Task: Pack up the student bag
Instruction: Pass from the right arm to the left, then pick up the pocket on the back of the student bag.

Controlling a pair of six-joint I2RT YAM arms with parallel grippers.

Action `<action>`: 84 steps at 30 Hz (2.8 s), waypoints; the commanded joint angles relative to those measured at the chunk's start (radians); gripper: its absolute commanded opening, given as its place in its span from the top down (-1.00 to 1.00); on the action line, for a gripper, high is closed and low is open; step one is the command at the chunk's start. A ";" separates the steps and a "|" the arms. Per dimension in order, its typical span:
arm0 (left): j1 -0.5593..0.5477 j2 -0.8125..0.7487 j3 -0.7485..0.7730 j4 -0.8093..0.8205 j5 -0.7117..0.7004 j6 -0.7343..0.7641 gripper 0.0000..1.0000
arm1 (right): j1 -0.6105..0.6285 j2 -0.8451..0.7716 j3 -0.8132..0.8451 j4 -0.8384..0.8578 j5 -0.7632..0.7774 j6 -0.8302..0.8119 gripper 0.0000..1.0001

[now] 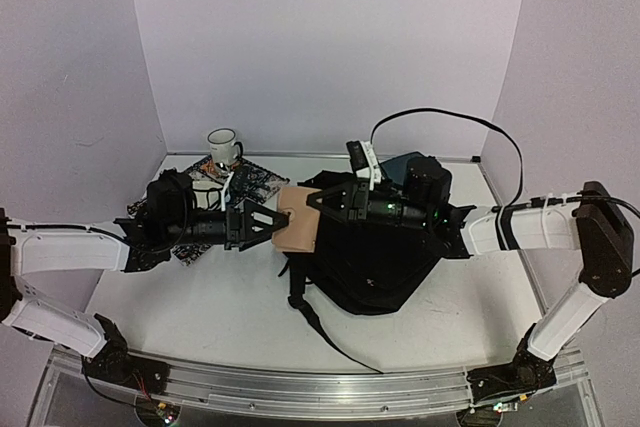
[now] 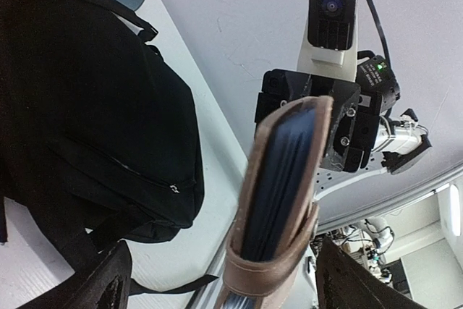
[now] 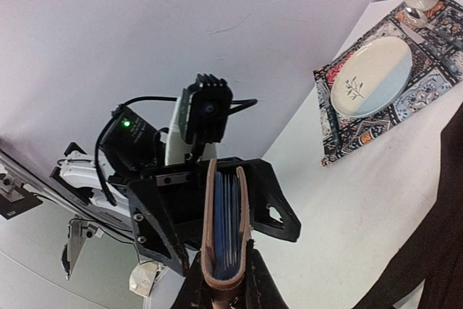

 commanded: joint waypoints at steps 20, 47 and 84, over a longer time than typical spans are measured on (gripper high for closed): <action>0.003 0.068 -0.039 0.445 0.212 -0.242 -0.26 | -0.018 0.037 0.020 0.303 -0.121 0.099 1.00; 0.006 0.095 -0.130 0.460 0.074 -0.304 1.00 | -0.039 -0.042 0.044 -0.271 0.050 -0.222 0.12; 0.005 0.191 -0.177 0.452 -0.063 -0.392 1.00 | 0.088 0.234 0.357 -1.343 0.889 -0.651 -0.42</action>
